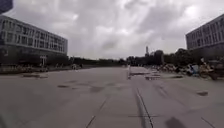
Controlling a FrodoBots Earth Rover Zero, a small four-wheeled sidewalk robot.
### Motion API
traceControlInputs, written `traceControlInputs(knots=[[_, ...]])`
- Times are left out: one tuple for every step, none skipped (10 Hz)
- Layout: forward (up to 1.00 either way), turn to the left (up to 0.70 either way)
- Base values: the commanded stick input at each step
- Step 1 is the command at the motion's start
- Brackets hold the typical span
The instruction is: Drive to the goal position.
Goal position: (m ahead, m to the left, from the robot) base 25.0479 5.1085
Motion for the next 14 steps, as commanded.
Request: traceControlInputs(knots=[[0.70, 0.00], [0.70, 0.00], [0.70, 0.00], [0.70, 0.01], [0.70, 0.01], [0.70, 0.00], [0.70, 0.00], [0.70, 0.00], [0.70, 0.00], [0.70, 0.00], [0.70, 0.00], [0.70, 0.00], [0.70, 0.00], [0.70, 0.00]])
